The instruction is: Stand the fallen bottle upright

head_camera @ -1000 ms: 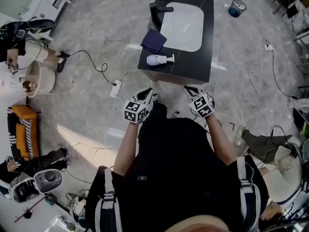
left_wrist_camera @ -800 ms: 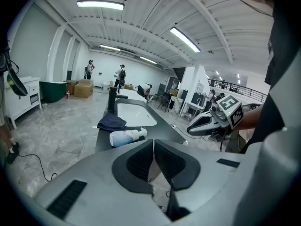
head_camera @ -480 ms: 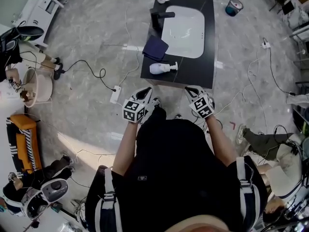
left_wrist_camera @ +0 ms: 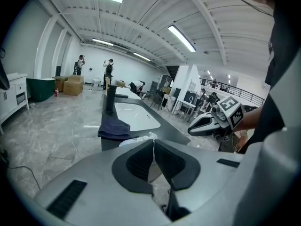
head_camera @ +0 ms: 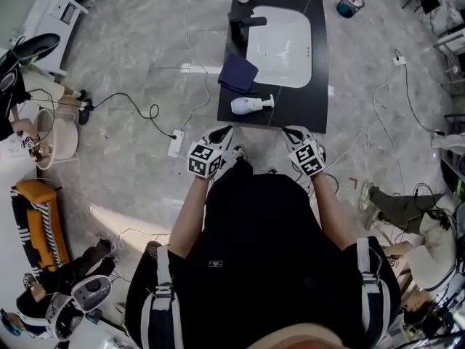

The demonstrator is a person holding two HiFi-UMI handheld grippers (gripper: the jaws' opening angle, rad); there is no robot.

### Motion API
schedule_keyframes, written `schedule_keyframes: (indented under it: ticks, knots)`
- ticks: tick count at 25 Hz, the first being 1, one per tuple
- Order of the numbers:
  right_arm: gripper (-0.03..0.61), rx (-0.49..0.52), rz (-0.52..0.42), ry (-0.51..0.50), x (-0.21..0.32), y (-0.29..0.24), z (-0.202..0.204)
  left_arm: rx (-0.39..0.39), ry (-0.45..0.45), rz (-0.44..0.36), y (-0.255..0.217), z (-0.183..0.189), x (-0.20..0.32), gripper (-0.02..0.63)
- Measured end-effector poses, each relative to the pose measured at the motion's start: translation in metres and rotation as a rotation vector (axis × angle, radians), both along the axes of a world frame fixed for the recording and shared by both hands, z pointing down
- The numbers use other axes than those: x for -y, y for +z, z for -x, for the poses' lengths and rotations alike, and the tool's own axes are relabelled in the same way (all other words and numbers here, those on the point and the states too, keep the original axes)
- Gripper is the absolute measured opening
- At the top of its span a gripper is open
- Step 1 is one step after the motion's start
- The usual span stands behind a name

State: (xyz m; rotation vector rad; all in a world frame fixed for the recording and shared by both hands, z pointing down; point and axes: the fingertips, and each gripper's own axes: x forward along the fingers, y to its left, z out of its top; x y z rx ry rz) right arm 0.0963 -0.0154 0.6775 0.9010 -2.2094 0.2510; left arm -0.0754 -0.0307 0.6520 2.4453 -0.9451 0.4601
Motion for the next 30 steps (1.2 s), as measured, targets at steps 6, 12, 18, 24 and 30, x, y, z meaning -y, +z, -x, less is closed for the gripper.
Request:
schedule_keyframes:
  ticks: [6,12,18,24,30]
  knots:
    - [0.060,-0.006,0.021,0.037,0.006,0.005,0.005,-0.007,0.029,-0.010,0.001,0.006,0.018,0.021]
    - [0.060,0.043,0.034,0.101,0.017,0.004,0.013,0.004,0.099,-0.021,0.002,0.011,0.021,0.021]
    - [0.060,0.046,0.024,0.088,0.029,0.006,0.034,0.003,0.085,-0.021,0.005,0.029,0.030,0.021]
    - [0.060,0.046,0.023,0.102,0.040,0.006,0.031,0.005,0.085,-0.023,0.003,0.035,0.034,0.021]
    - [0.060,0.045,0.041,0.074,0.052,0.011,0.028,0.011,0.047,-0.019,0.003,0.038,0.041,0.021]
